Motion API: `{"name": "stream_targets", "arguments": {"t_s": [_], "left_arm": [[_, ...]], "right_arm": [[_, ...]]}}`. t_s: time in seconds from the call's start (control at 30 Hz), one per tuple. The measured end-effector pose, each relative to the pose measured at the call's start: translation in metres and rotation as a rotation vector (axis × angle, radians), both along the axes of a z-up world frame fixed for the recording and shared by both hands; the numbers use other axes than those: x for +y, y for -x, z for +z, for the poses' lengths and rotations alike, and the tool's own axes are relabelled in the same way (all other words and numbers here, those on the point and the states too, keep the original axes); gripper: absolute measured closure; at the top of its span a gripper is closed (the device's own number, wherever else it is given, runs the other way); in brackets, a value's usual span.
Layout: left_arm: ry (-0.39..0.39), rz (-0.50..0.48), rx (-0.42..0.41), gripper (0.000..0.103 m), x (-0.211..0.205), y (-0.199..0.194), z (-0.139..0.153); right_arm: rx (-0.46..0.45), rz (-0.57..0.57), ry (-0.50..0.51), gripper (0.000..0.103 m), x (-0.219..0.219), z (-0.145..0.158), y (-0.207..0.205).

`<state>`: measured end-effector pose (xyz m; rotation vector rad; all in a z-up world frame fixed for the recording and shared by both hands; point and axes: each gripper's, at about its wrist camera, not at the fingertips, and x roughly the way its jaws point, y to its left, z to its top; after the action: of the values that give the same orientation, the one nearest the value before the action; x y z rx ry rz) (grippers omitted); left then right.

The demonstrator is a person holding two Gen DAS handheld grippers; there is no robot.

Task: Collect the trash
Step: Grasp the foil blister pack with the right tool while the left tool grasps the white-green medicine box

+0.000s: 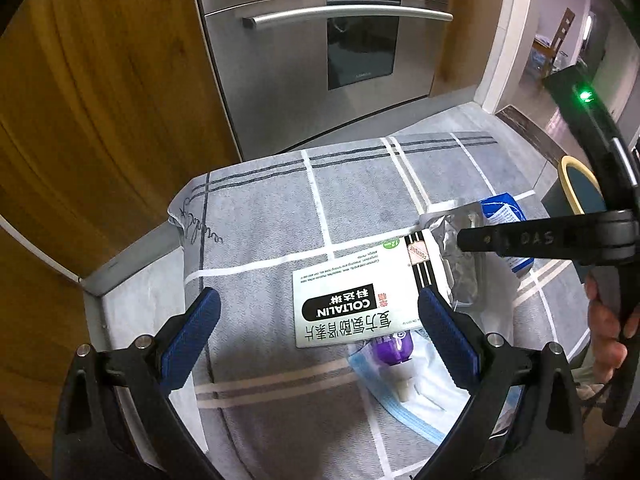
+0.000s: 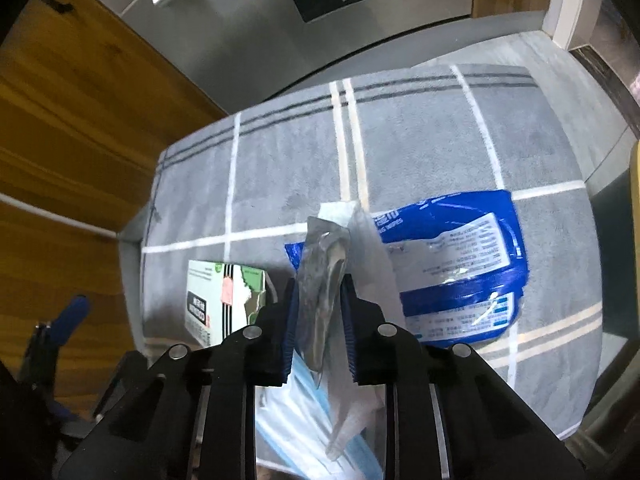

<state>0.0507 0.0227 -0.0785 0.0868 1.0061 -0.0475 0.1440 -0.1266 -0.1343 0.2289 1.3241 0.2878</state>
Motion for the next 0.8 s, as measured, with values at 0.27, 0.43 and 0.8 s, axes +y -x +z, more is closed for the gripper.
{"name": "stream_targets", "arguments": {"t_s": [0.27,0.43,0.8], "left_arm": [[-0.037,-0.045,0.011,0.006,-0.019,-0.001,-0.016],[-0.059,-0.181,-0.018,0.006,-0.051,0.007,-0.022],[-0.281,-0.252,-0.013,0.030,-0.084,-0.003,-0.066]], "right_arm": [[-0.022,0.001,-0.047,0.091,-0.005,0.012,-0.002],[-0.056,-0.001,-0.073,0.091,-0.020,0.030,0.000],[-0.086,-0.008,-0.139,0.091,-0.051,0.050,-0.001]]}}
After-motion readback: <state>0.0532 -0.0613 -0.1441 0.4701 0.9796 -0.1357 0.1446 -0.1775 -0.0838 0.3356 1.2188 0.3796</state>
